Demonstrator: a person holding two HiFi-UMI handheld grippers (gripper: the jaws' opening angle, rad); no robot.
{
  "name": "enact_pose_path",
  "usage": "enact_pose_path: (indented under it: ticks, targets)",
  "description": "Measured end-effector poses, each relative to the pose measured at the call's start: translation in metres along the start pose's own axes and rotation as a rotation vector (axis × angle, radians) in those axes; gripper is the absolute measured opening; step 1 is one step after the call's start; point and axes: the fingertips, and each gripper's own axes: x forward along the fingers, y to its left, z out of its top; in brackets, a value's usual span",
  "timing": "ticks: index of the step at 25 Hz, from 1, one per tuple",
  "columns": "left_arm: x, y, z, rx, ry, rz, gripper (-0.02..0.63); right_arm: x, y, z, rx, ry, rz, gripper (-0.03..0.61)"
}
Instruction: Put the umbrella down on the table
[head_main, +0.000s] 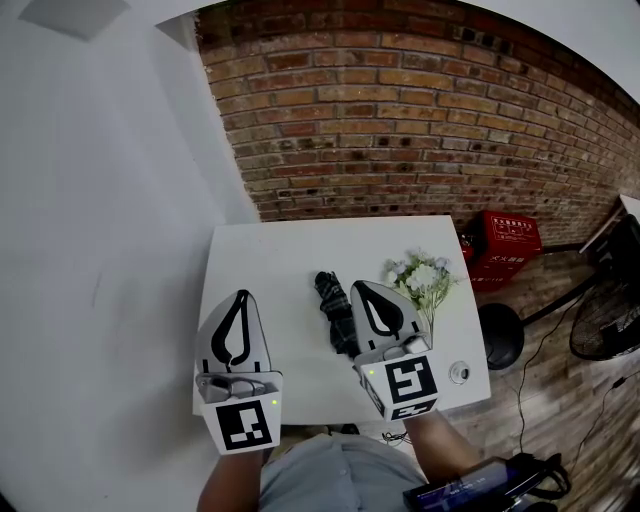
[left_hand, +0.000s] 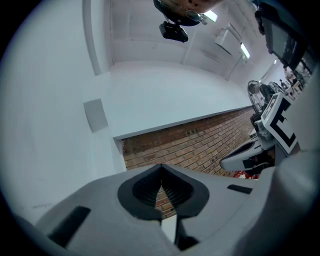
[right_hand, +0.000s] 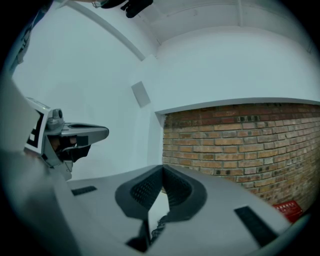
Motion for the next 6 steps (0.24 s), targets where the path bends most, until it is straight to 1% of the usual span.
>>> enact_pose_path:
  ticks: [6]
  targets:
    - [0.0011, 0.0021, -0.0027, 0.011, 0.001, -0.010, 0.008, 0.0023, 0.0021, -0.0020, -0.001, 0.006, -0.007, 0.005]
